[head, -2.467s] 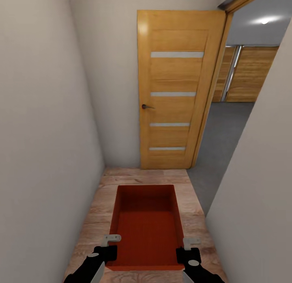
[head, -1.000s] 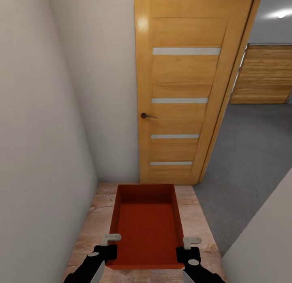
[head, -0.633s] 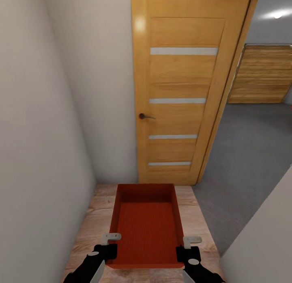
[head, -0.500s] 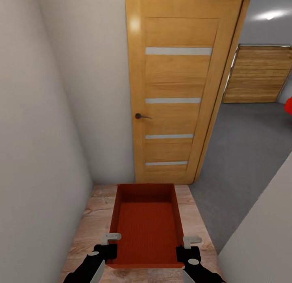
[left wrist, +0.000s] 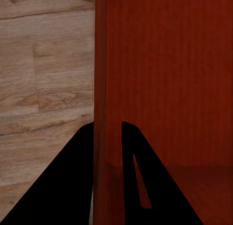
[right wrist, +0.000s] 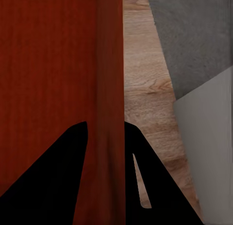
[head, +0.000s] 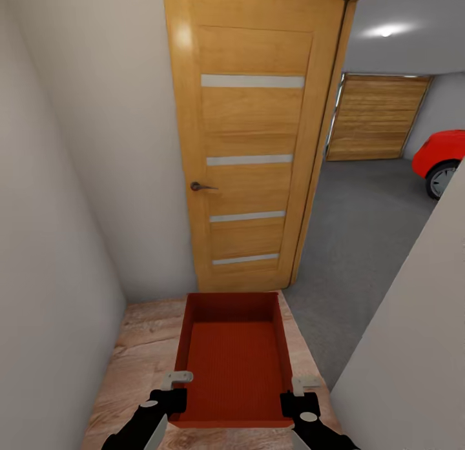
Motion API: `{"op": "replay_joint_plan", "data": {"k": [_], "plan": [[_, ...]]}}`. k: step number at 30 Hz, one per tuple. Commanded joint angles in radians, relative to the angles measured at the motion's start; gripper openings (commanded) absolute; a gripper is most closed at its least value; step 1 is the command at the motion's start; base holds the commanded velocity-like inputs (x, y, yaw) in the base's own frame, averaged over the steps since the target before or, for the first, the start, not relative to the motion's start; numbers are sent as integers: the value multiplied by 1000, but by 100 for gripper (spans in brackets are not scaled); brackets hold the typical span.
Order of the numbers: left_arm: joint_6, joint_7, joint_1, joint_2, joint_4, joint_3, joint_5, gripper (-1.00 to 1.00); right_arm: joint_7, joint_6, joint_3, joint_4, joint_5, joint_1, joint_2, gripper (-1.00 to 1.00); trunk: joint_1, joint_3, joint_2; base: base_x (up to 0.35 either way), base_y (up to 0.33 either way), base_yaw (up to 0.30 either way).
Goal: Move the two storage containers from the living room to the garage. In the garage, place one container on the floor and stack the other container on top of it (either order is fine).
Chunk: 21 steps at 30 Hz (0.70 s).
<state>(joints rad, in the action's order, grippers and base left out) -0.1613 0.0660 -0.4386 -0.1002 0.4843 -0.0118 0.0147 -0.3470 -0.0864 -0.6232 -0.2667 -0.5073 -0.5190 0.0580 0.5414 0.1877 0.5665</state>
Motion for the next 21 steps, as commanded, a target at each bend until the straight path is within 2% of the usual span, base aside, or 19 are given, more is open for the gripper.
{"op": "replay_joint_plan", "data": {"k": [1,5,14,21], "plan": [[6,11,0,14,4,-7,-16,-100,-14,-9,10,17,-31,-2,-10,-100,1,2,2,175,242,-222],[5,11,0,14,3,-7,-16,-100,-14,-9,10,17,-31,-1,-11,-100,1,2,2,196,273,-117],[5,11,0,16,3,-7,-17,-100,-13,-9,10,17,-31,-2,-11,-100,1,2,2,227,284,-19],[6,11,0,16,4,-8,-18,-100,-13,-9,10,17,-31,-2,-8,-100,1,2,2,244,271,-228]]}}
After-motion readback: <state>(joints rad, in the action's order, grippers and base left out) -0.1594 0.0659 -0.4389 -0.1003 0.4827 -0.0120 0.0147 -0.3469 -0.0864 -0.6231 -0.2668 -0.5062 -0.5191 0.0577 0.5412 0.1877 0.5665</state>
